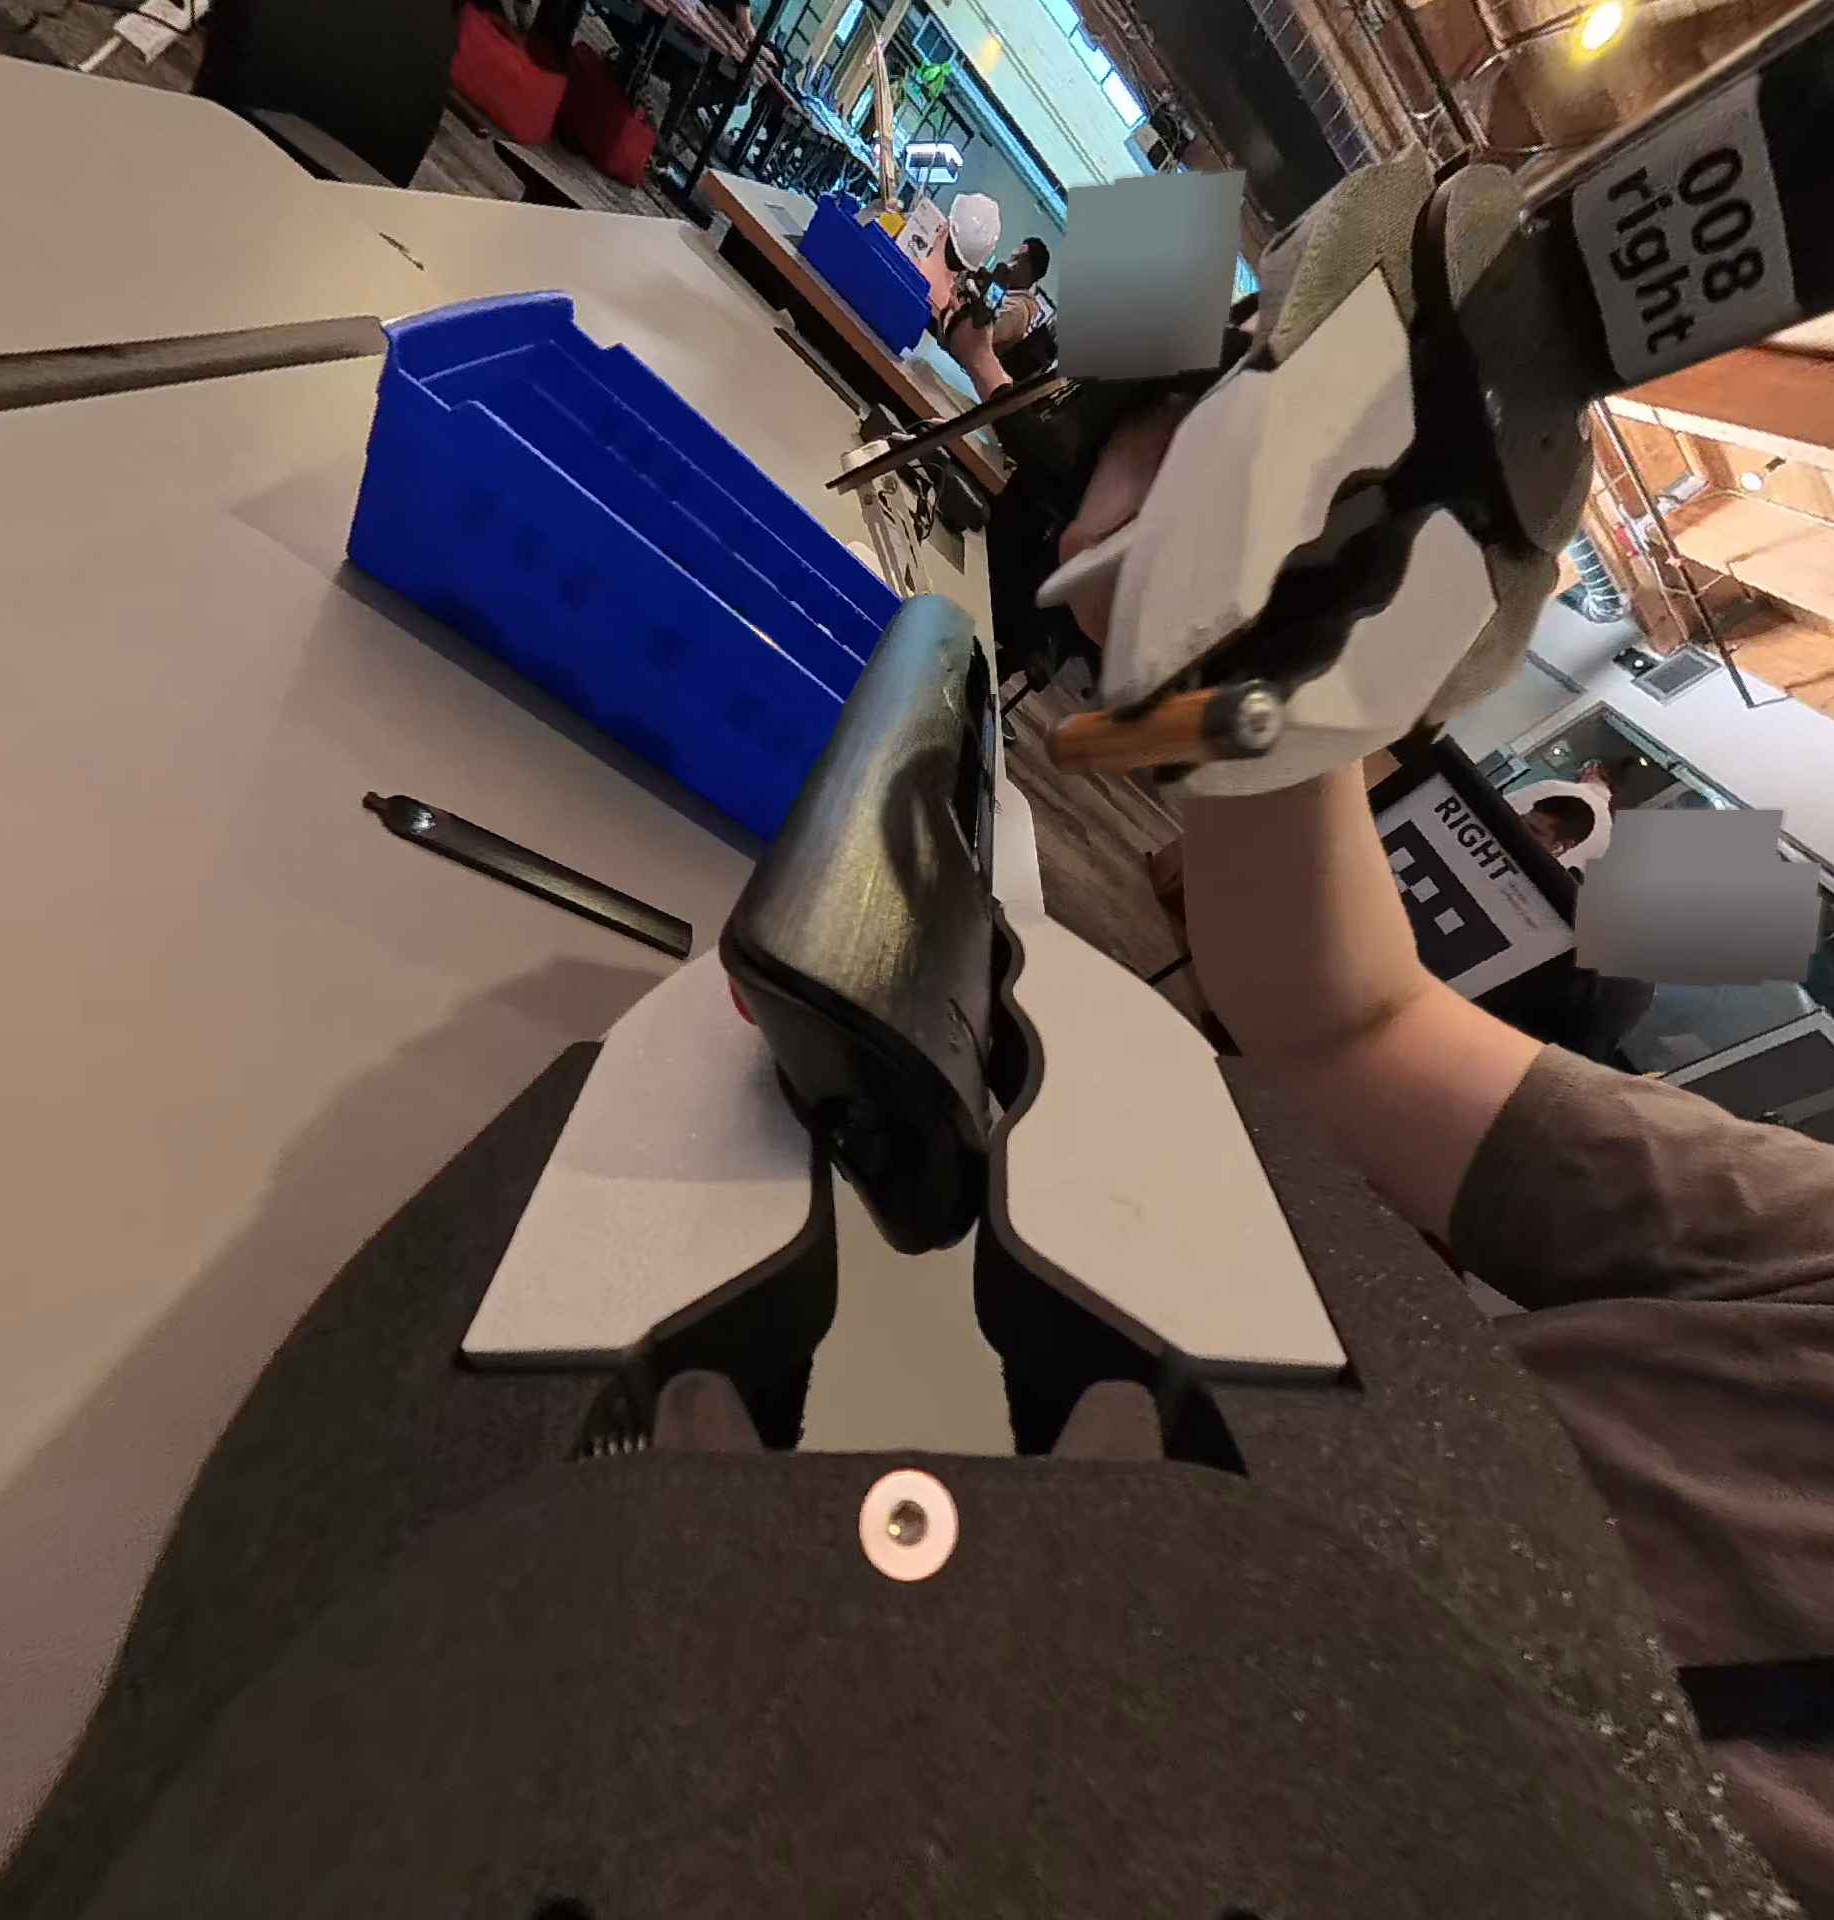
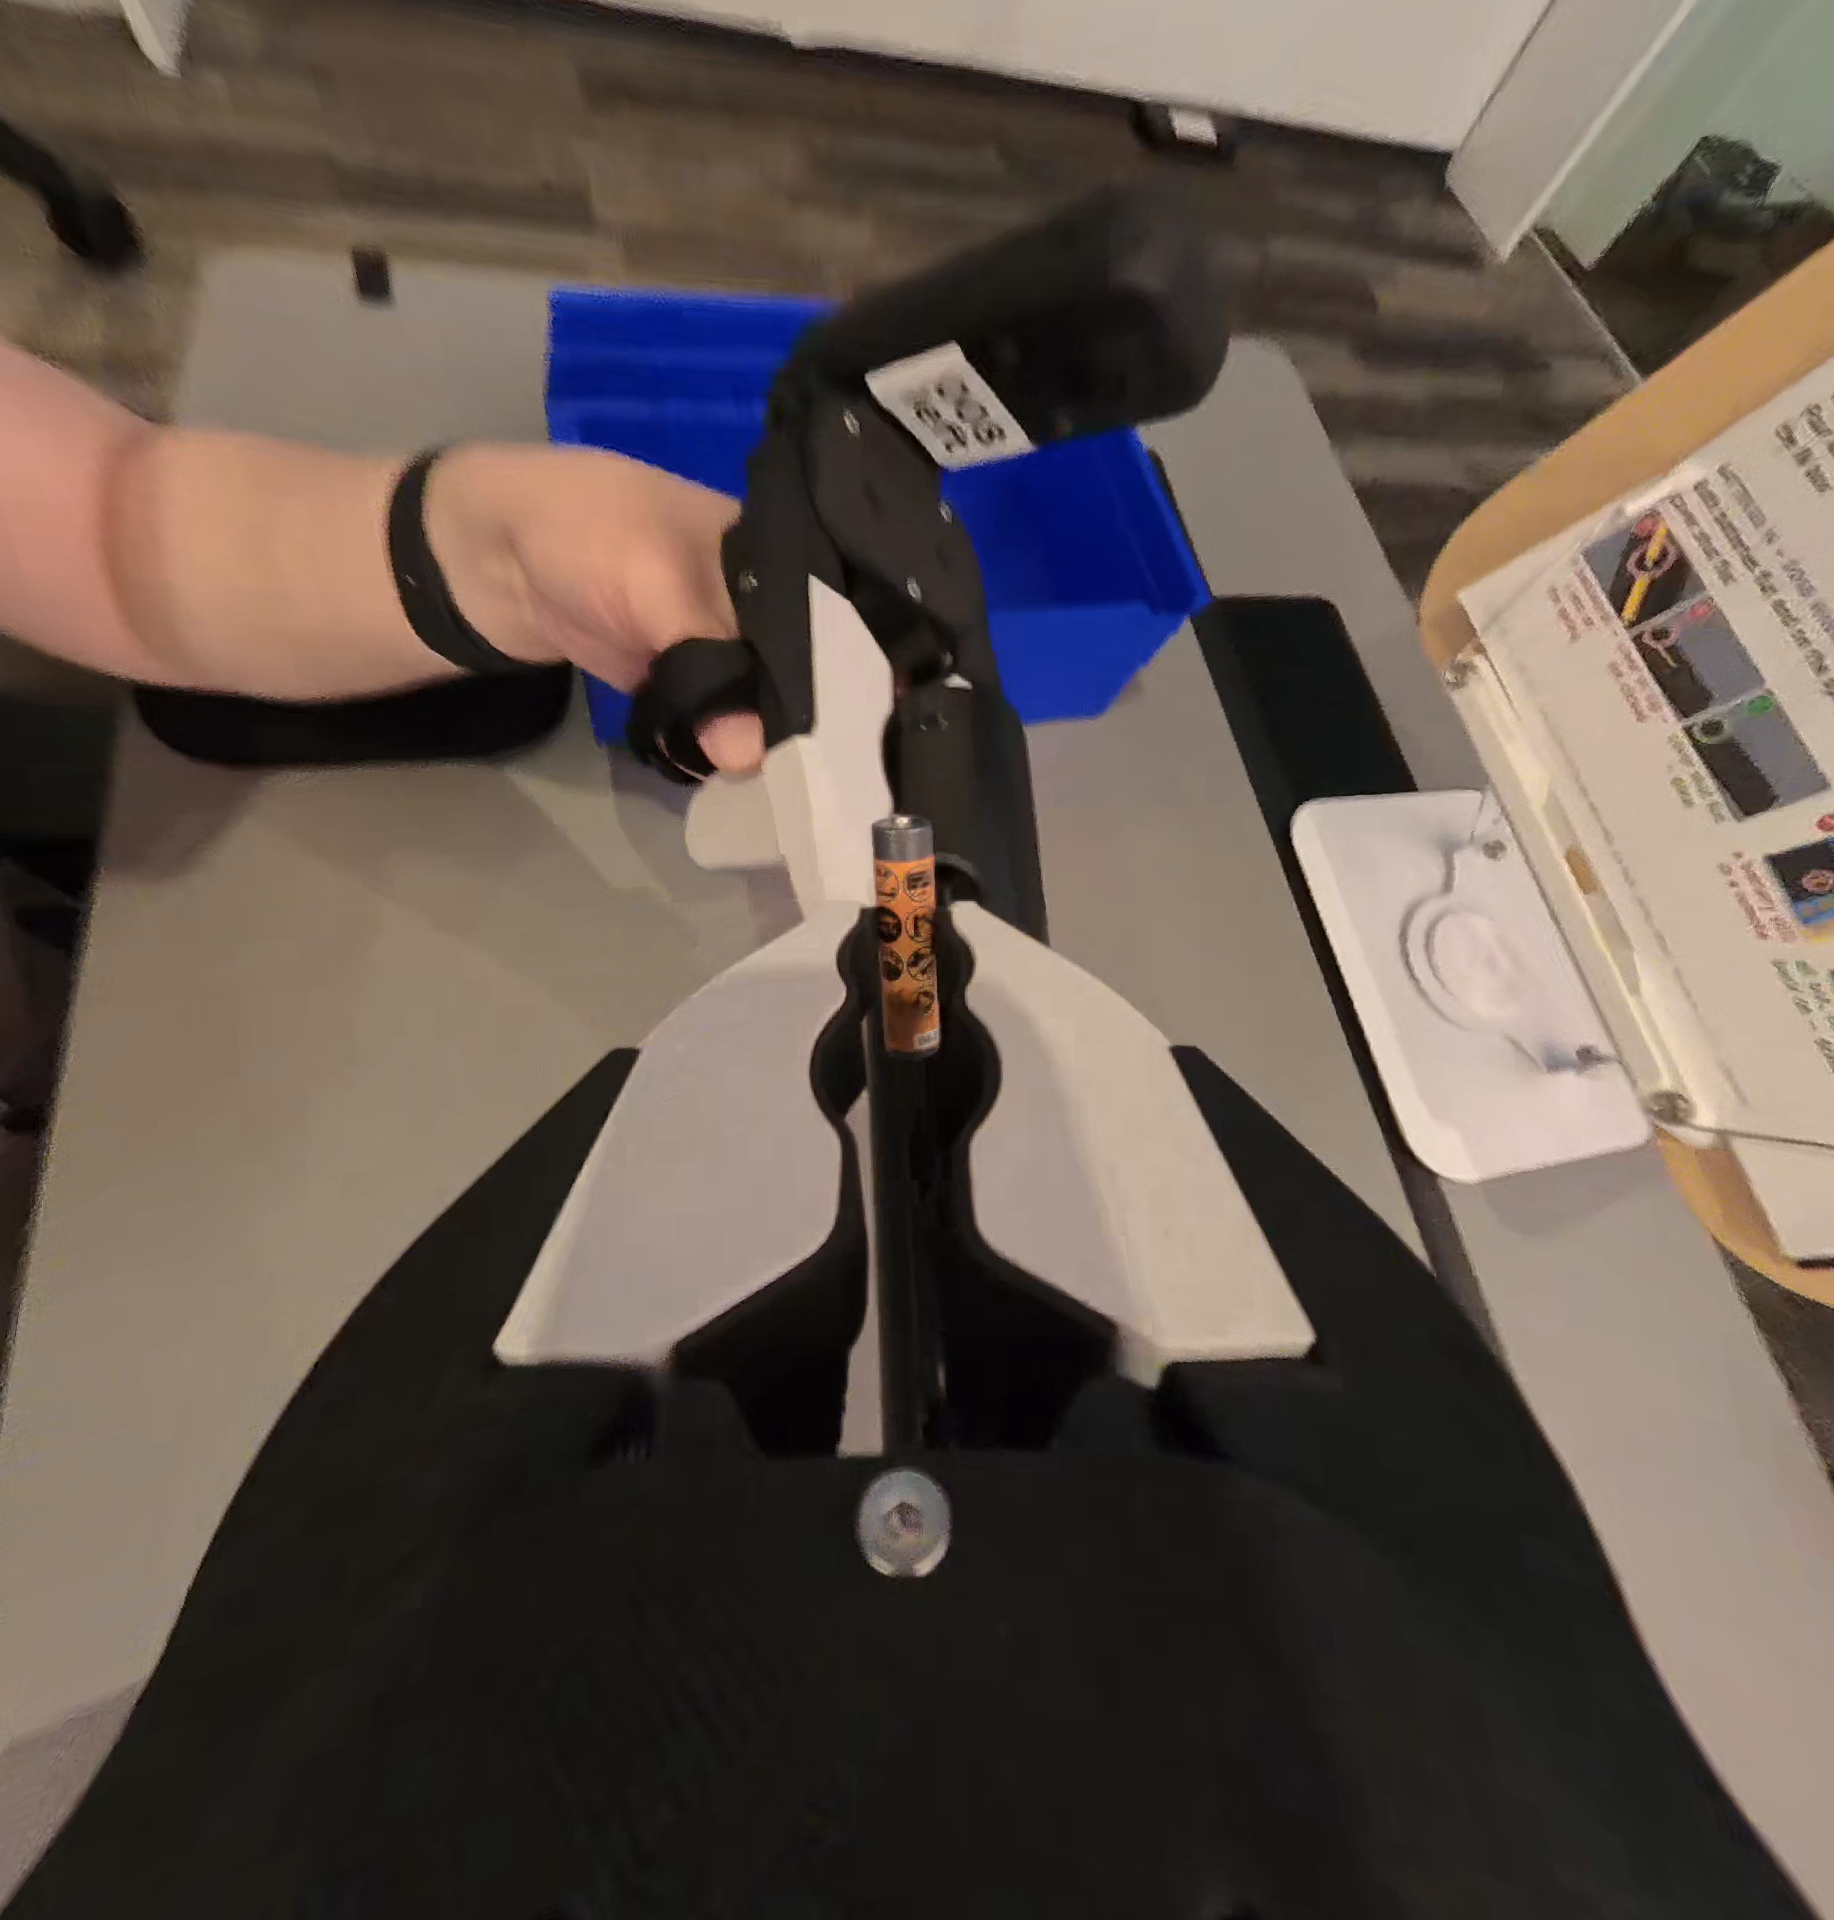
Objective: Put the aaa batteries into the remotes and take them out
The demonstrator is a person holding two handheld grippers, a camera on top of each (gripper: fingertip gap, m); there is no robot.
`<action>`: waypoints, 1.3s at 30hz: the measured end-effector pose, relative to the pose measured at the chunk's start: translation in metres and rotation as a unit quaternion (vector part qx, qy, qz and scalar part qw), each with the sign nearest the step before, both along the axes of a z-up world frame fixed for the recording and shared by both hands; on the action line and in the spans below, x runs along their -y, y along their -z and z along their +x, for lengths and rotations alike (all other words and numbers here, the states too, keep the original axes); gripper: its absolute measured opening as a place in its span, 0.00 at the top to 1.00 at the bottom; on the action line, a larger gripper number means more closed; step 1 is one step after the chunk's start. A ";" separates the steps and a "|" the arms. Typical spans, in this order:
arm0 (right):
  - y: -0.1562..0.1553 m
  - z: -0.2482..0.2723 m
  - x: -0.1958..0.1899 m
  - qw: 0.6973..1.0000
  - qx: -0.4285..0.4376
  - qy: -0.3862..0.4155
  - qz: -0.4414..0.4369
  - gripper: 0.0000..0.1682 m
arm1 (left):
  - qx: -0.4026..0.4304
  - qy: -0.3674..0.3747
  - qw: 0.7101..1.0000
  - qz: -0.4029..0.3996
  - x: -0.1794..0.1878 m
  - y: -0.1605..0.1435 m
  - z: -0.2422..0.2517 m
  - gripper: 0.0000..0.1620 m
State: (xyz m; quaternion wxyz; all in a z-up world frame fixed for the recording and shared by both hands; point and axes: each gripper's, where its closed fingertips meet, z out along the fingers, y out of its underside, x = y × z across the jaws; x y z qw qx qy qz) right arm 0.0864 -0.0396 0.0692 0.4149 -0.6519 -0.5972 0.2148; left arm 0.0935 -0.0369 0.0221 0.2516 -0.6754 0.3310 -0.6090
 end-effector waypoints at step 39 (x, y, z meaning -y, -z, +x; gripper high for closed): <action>0.037 0.029 -0.074 0.874 -0.180 0.426 -0.148 0.31 | -0.036 -0.163 0.983 0.073 -0.046 0.003 -0.021 0.83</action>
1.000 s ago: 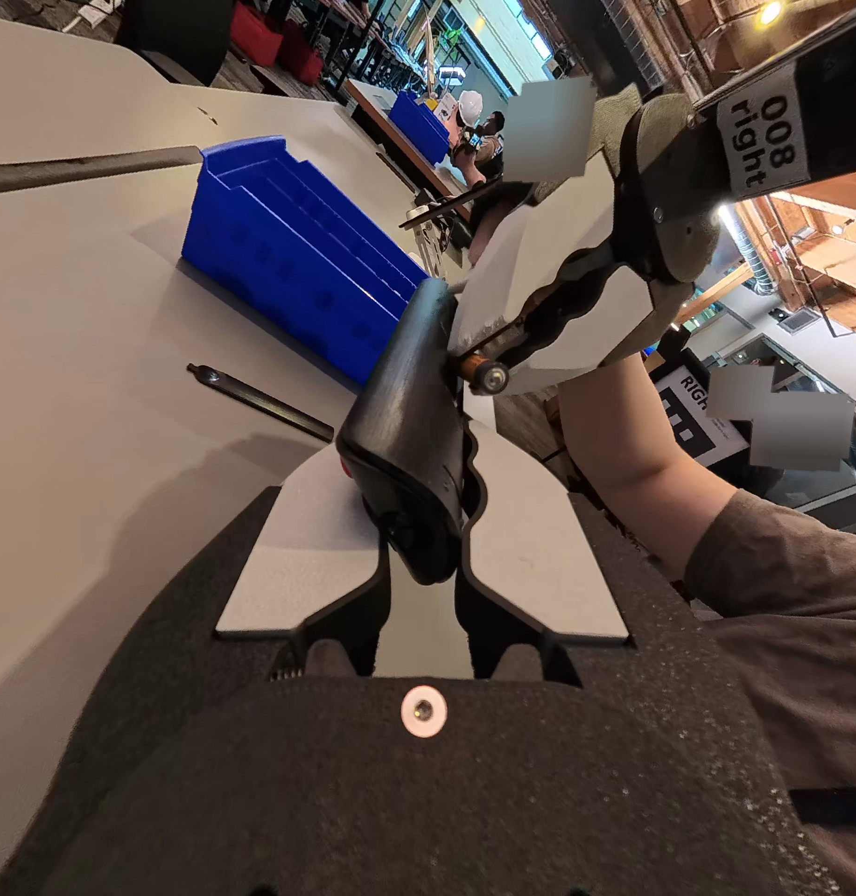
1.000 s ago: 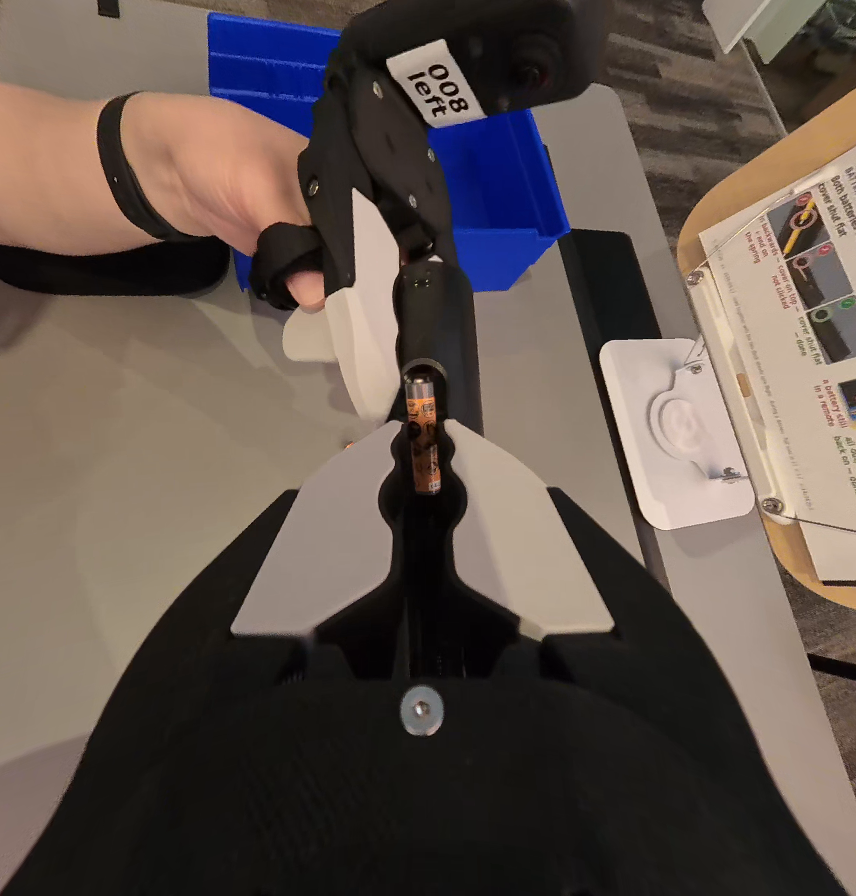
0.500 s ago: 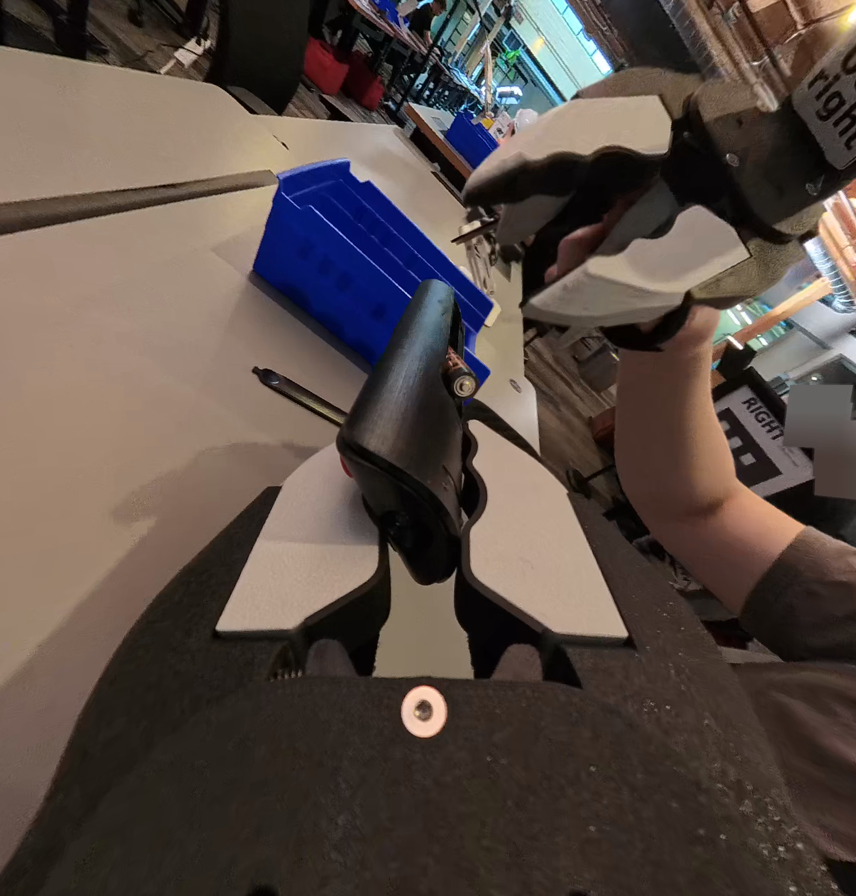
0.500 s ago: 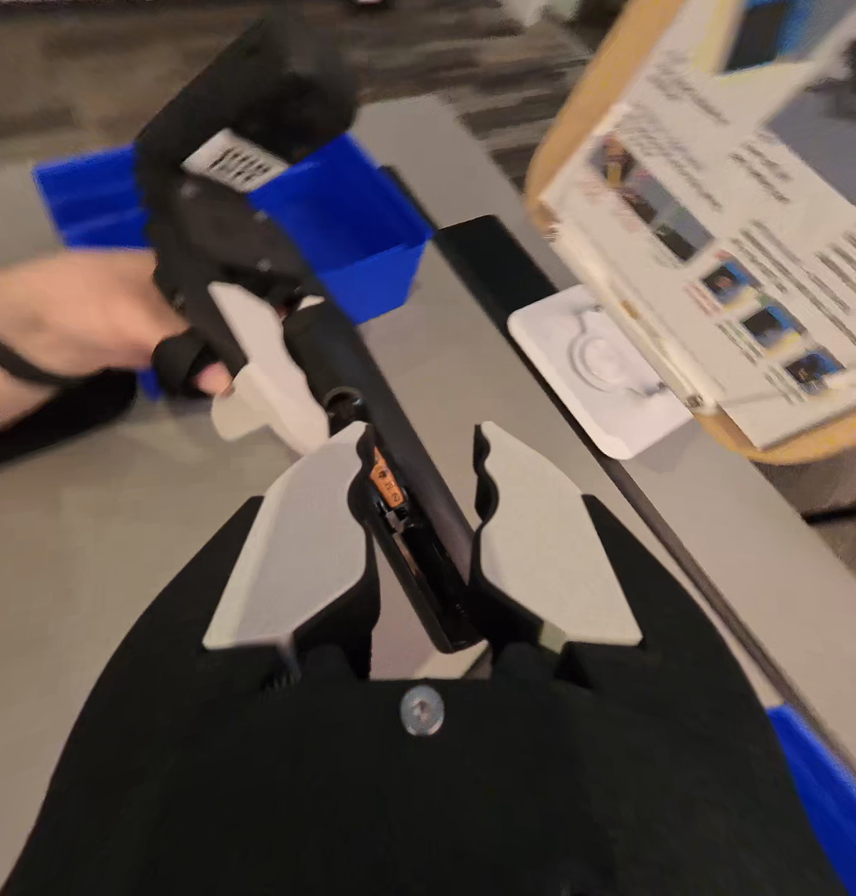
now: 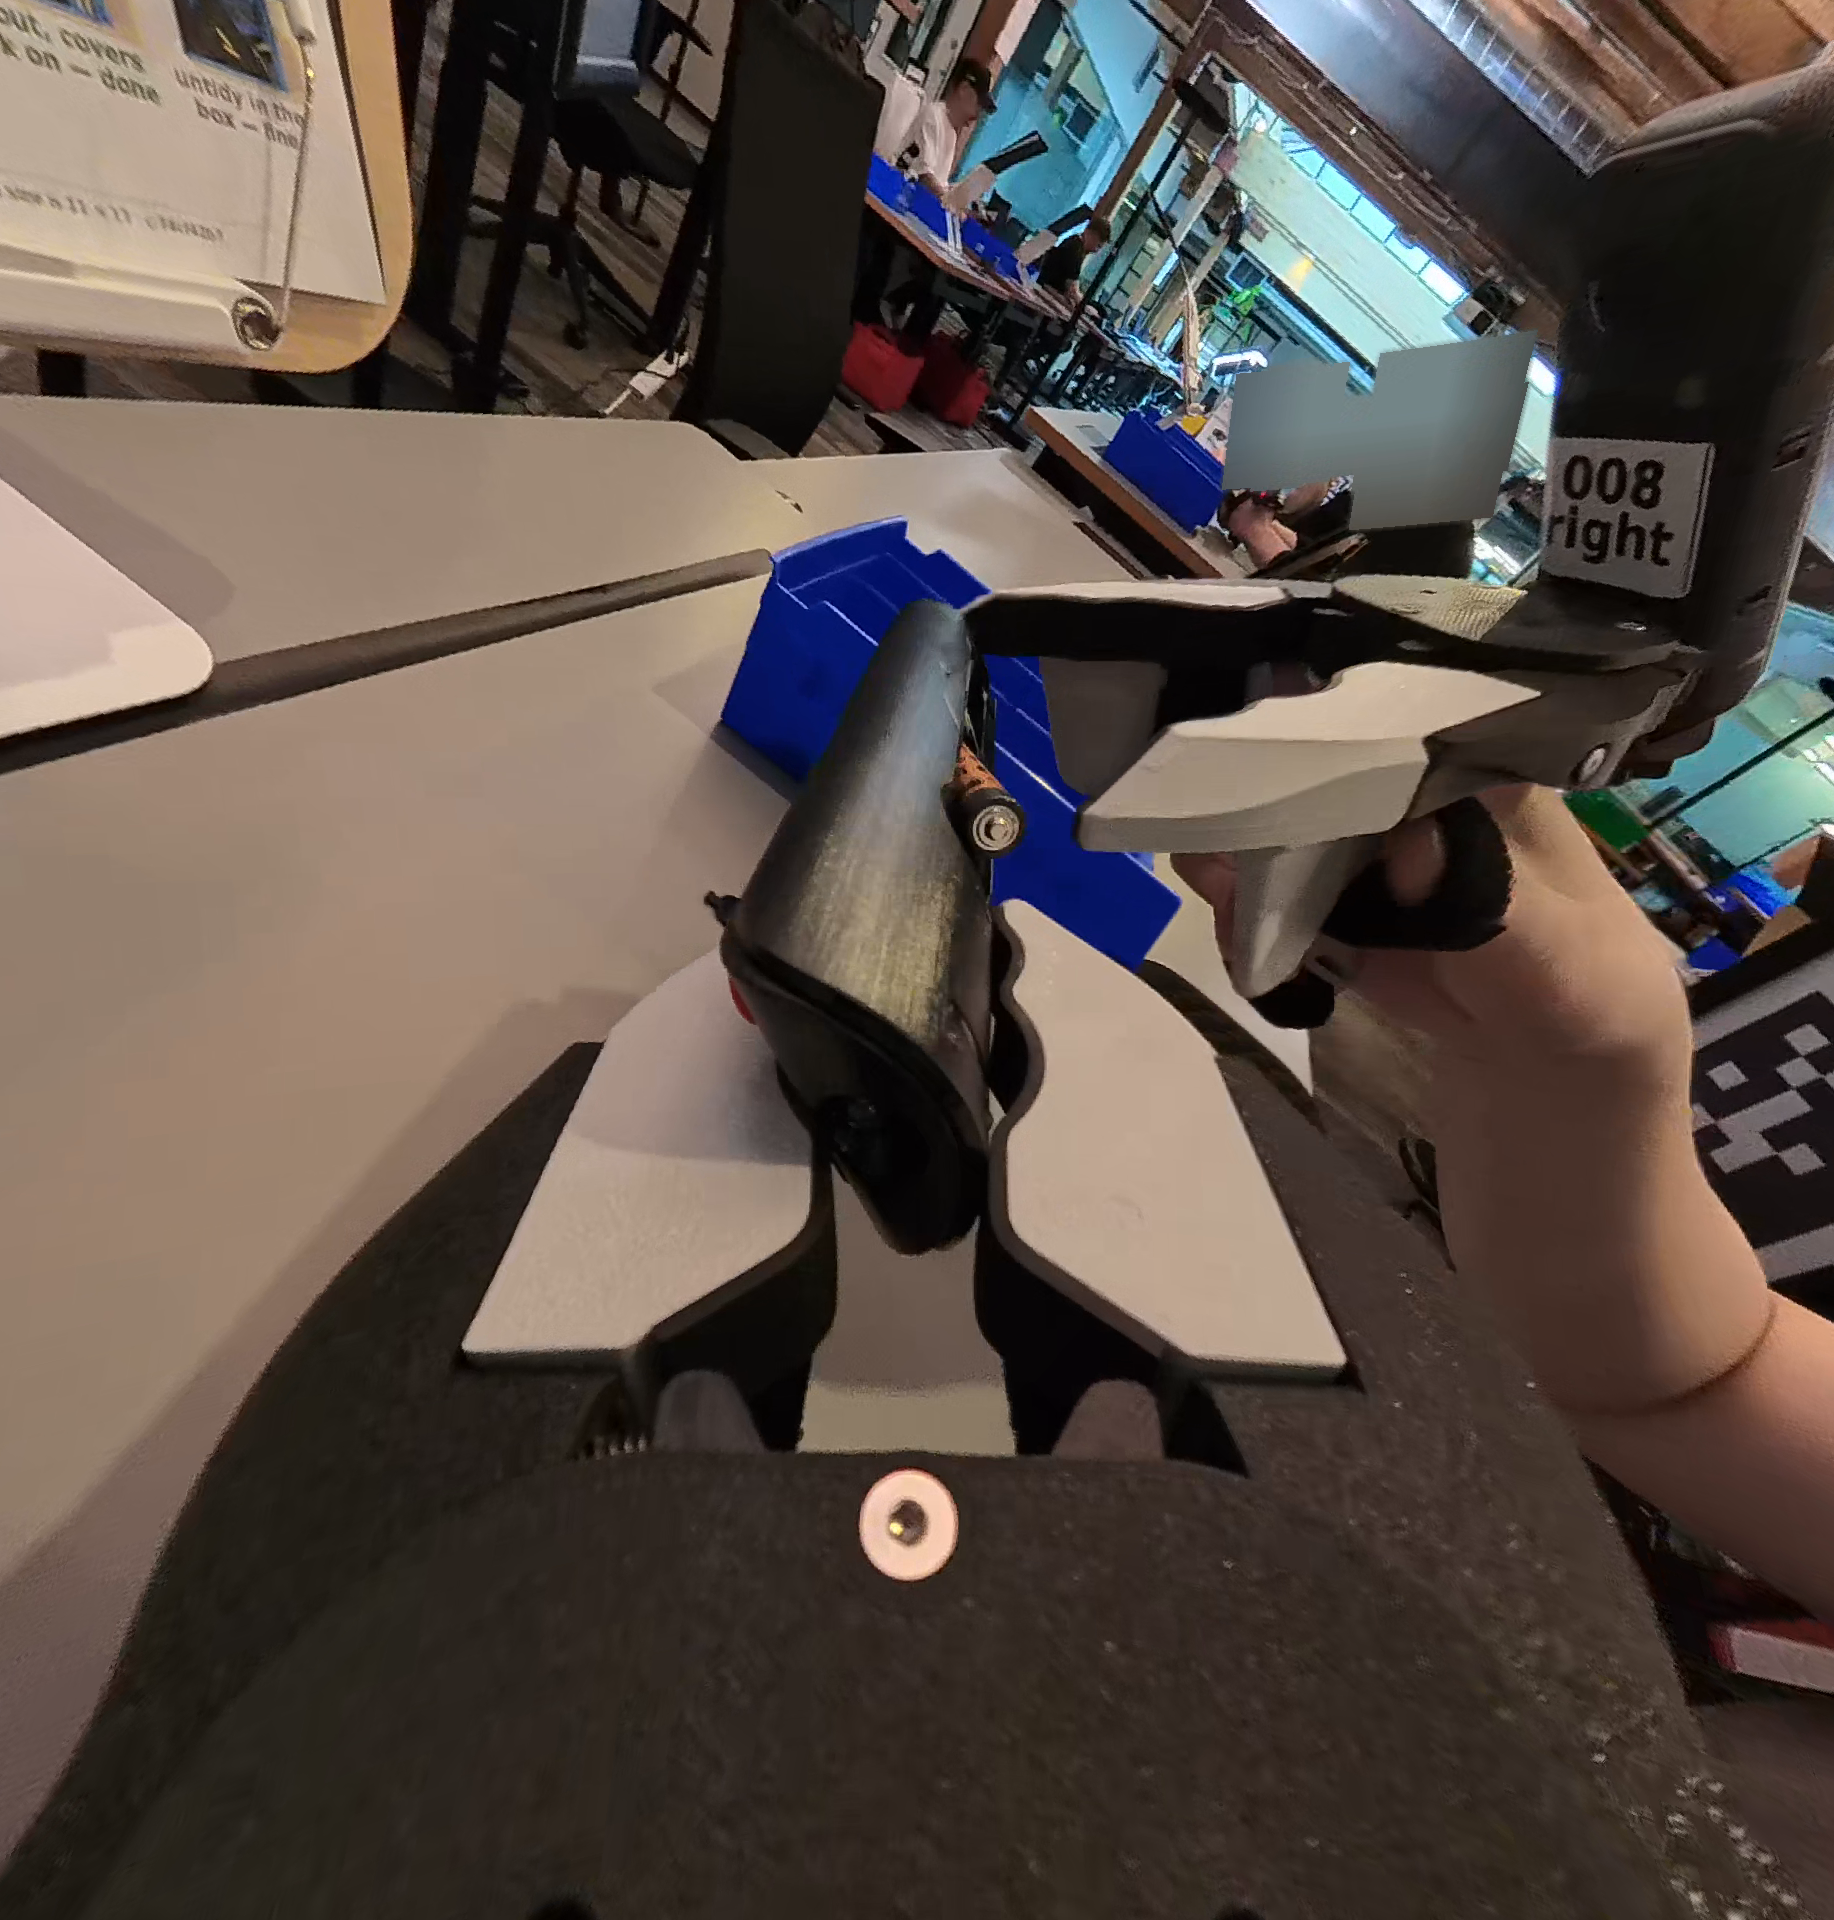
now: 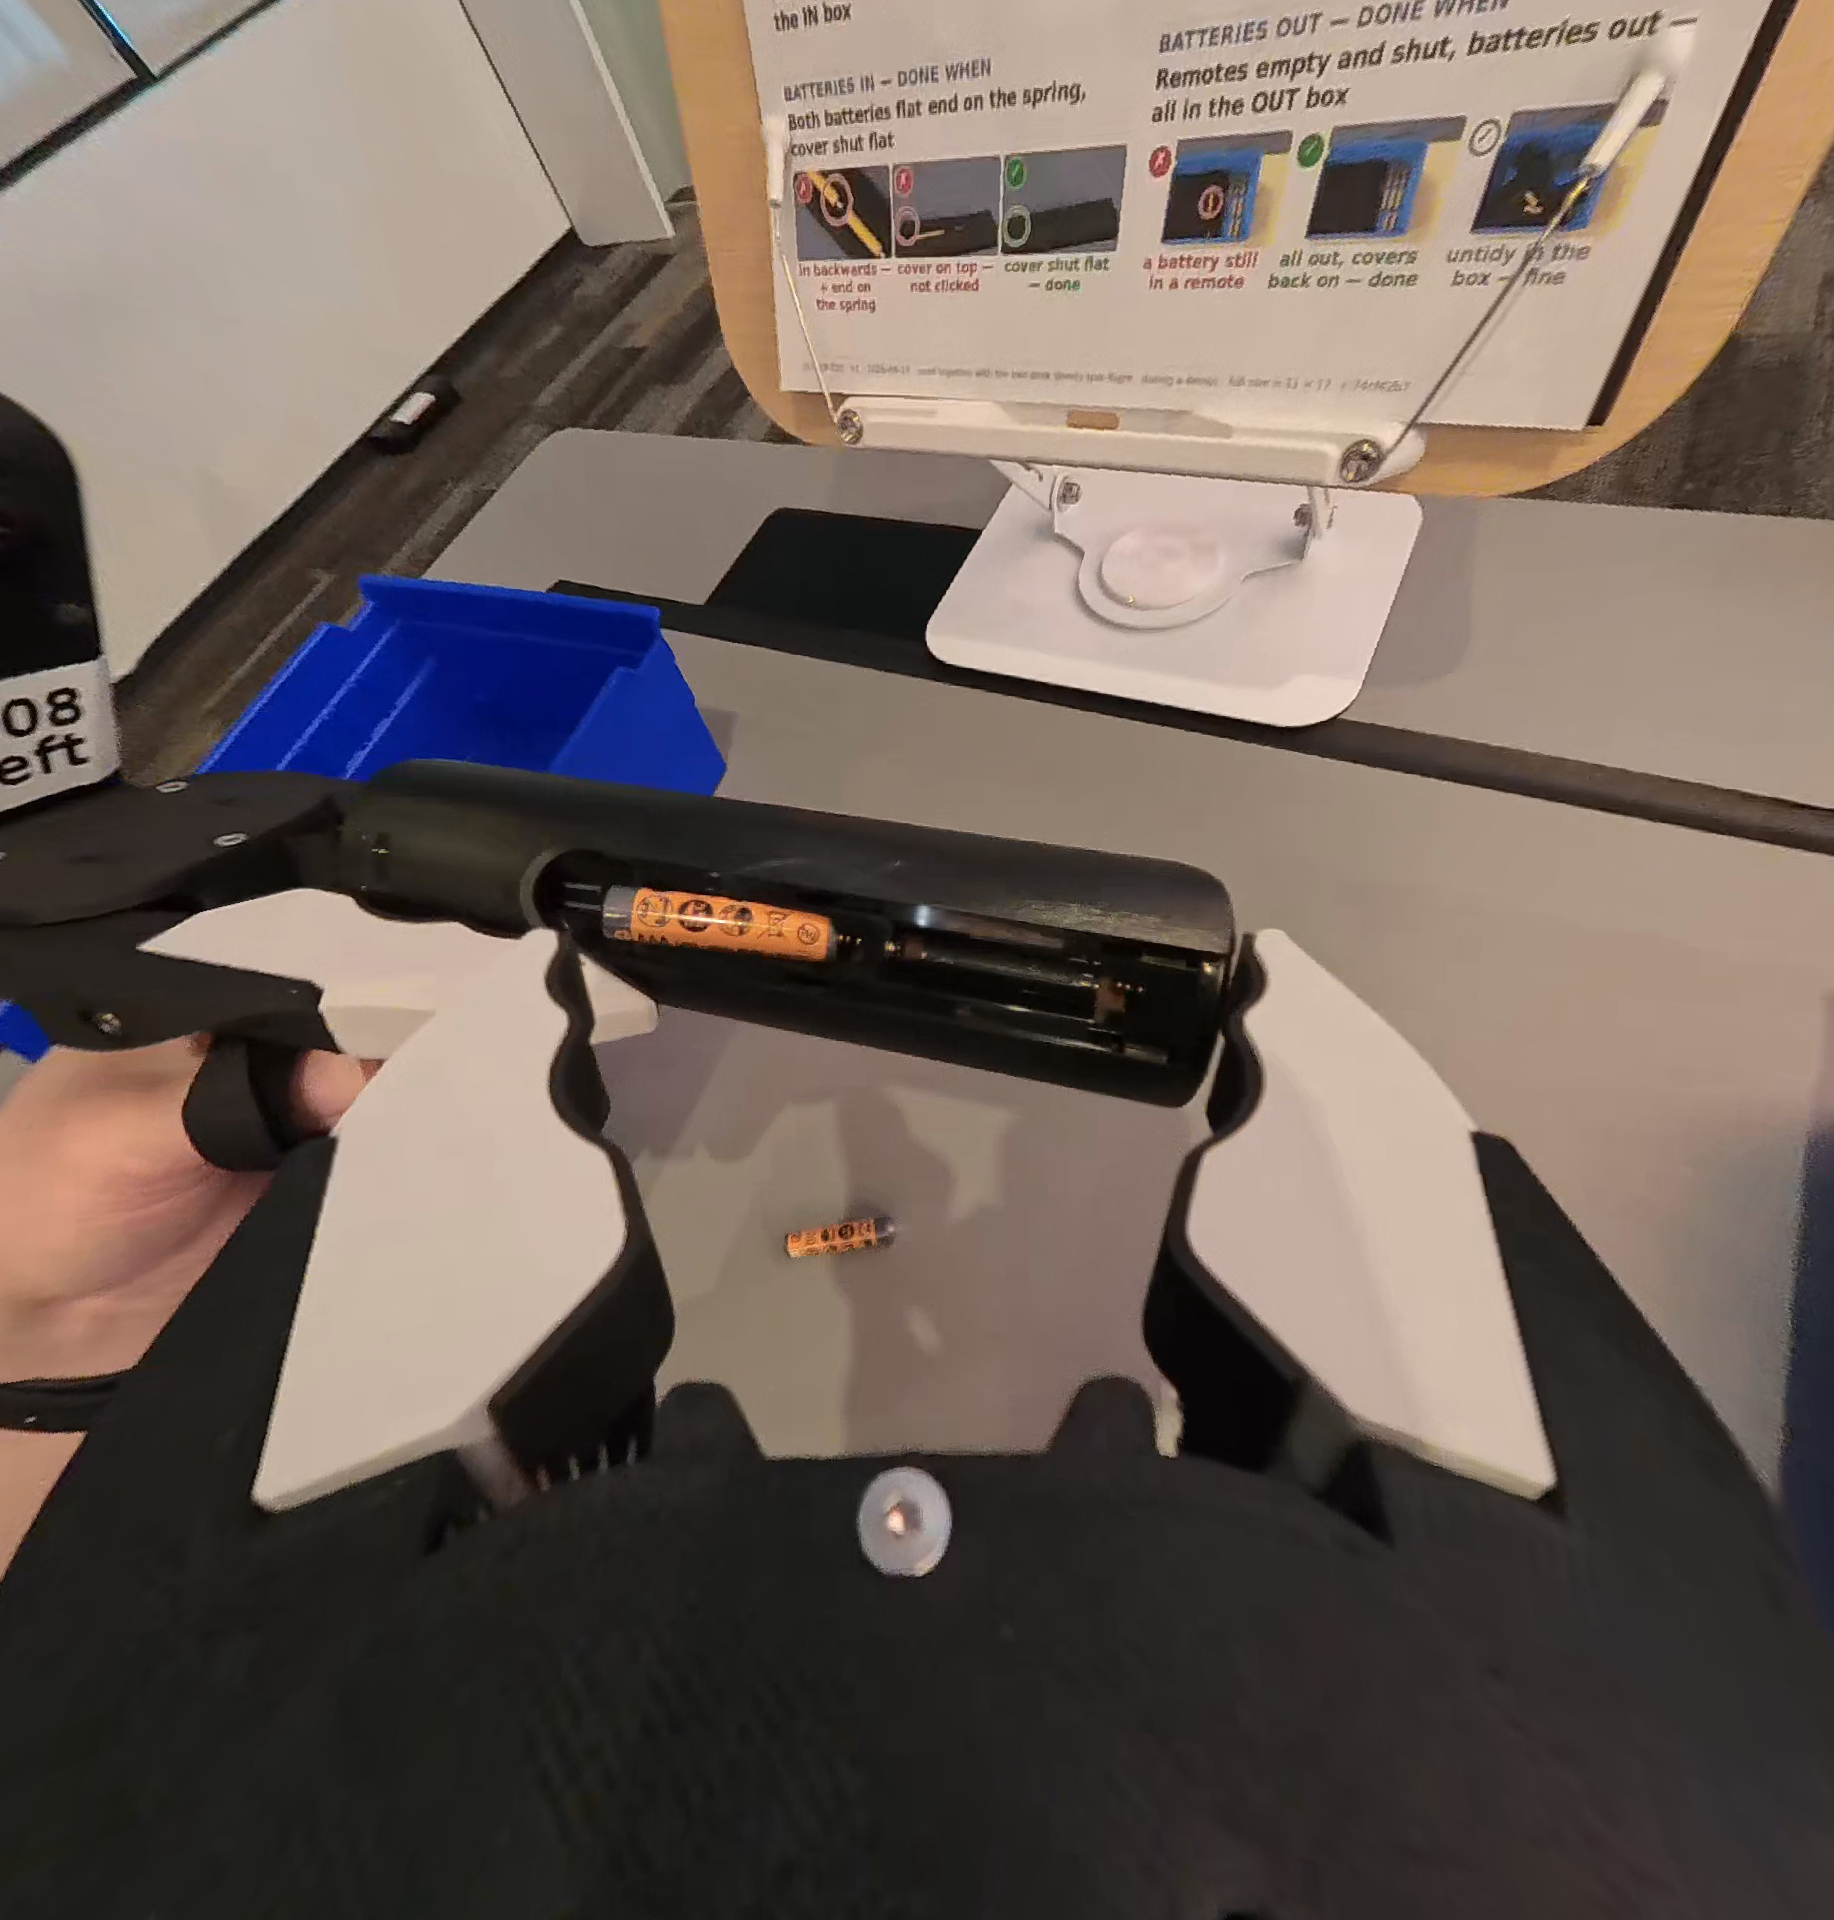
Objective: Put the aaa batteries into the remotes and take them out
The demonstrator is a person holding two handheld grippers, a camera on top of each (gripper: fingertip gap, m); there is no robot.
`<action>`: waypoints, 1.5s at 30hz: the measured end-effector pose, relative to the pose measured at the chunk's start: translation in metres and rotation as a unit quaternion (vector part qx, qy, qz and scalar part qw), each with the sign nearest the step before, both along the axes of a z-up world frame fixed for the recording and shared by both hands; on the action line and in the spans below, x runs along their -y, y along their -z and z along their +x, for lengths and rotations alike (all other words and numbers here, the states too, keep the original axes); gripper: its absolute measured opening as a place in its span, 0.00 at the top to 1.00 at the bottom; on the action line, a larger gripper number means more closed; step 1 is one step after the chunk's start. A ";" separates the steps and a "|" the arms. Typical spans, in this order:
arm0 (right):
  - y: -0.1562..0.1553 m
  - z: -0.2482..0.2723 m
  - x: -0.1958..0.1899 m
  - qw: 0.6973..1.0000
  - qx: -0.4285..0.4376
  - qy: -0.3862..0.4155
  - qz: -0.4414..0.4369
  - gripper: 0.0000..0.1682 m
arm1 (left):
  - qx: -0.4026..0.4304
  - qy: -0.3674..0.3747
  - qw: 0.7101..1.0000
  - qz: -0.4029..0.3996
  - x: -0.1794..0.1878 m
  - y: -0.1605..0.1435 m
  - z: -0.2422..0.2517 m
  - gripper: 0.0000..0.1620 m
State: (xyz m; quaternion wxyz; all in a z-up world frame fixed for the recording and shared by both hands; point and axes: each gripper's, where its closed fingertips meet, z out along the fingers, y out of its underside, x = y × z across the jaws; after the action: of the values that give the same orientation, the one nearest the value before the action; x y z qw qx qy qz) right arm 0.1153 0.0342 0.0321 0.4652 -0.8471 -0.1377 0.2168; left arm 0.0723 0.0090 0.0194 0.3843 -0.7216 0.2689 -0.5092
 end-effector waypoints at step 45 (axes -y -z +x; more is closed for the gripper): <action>-0.017 -0.006 0.002 0.999 0.018 0.003 0.031 0.28 | 0.030 -0.024 0.998 0.043 0.009 -0.026 -0.002 0.84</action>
State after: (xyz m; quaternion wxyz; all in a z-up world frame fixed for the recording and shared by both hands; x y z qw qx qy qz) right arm 0.1091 0.0319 0.0490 0.4893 -0.8365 -0.1500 0.1959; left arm 0.0704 0.0005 0.0456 0.4346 -0.6952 0.2617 -0.5093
